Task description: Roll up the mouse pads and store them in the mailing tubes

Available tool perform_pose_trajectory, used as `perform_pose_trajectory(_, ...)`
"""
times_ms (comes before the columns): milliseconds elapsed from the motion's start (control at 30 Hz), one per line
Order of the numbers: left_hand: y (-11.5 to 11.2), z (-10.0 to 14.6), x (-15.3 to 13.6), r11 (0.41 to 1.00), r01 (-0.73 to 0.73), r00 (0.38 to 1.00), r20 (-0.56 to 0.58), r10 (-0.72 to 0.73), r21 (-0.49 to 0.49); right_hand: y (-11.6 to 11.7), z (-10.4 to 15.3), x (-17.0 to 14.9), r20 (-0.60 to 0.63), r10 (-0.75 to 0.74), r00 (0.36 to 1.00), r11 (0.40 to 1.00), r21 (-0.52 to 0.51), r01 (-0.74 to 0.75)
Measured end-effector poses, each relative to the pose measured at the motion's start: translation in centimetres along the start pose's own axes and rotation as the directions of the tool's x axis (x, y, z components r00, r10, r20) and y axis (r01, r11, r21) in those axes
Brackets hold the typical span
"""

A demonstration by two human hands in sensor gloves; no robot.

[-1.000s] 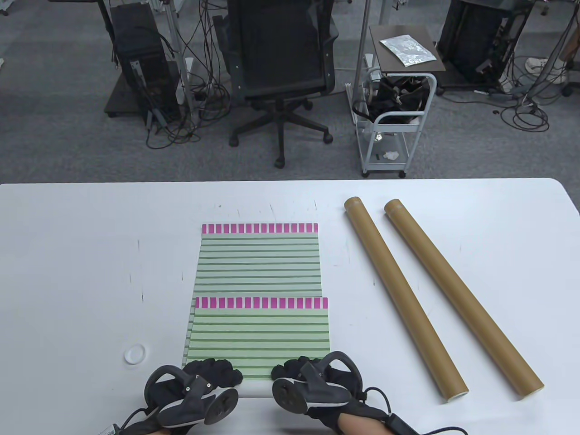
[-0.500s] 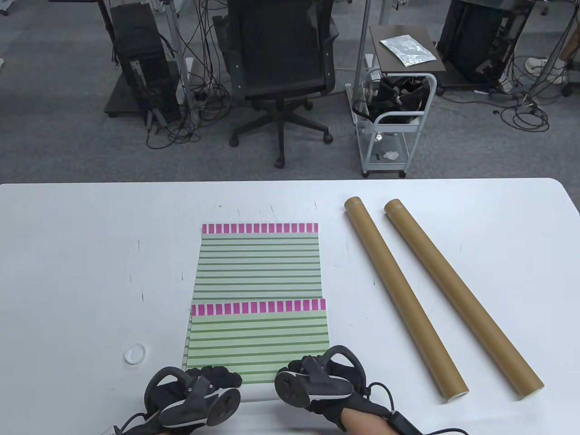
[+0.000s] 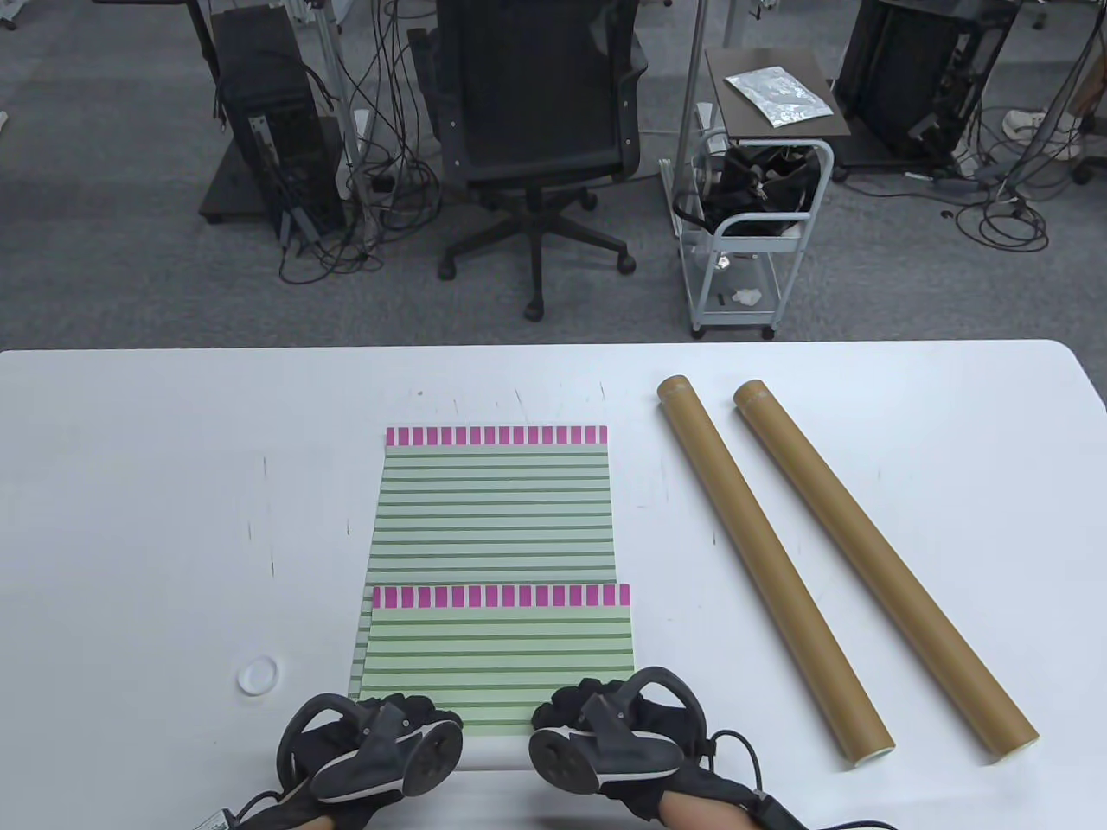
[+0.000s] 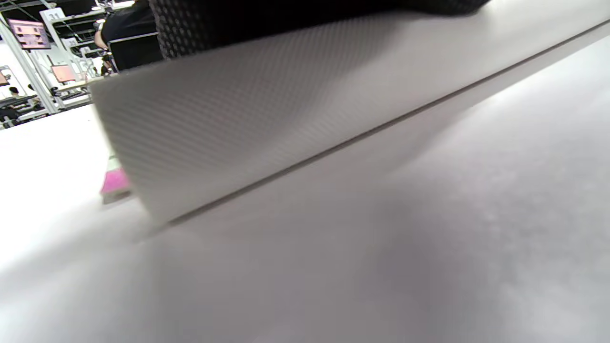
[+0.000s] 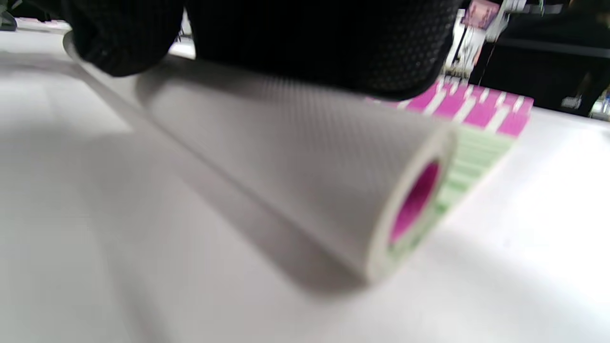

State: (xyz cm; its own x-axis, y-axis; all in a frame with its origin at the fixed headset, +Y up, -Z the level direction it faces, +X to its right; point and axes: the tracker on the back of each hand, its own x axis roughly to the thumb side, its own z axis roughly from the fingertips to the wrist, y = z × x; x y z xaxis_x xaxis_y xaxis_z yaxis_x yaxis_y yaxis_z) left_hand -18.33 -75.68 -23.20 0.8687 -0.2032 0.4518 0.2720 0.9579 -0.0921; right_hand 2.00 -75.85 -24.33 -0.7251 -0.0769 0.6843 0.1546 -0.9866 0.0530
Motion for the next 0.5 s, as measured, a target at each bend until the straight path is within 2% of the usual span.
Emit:
perform_pose_trajectory(100,0.1,0.1,0.0,1.000,-0.009,1.000,-0.030,0.009,0.016,0.1,-0.3,-0.4,-0.027,-0.042,0.999,0.999,-0.025,0.041)
perform_pose_trajectory(267,0.2,0.7,0.3,0.998,0.015,1.000,0.025,-0.016,0.066,0.4,-0.6,-0.8,-0.050,-0.071,0.996,0.997,-0.031,0.069)
perform_pose_trajectory(300,0.3,0.7,0.5,0.998,0.029,0.998,0.046,-0.032,0.054,0.4,-0.7,-1.0,-0.056,-0.087,0.995,0.996,-0.026,0.085)
perform_pose_trajectory(367,0.2,0.7,0.6,0.991,0.100,0.995,0.007,-0.101,0.085,0.4,-0.7,-1.1,-0.058,-0.105,0.993,0.994,-0.019,0.104)
perform_pose_trajectory(400,0.2,0.5,0.6,0.987,0.127,0.991,0.022,-0.129,0.100,0.3,-0.7,-1.2,-0.056,-0.100,0.993,0.995,-0.015,0.100)
perform_pose_trajectory(500,0.1,0.2,0.1,0.996,0.068,0.998,0.004,-0.068,0.065,0.0,0.0,-1.2,-0.044,-0.052,0.998,0.998,-0.035,0.051)
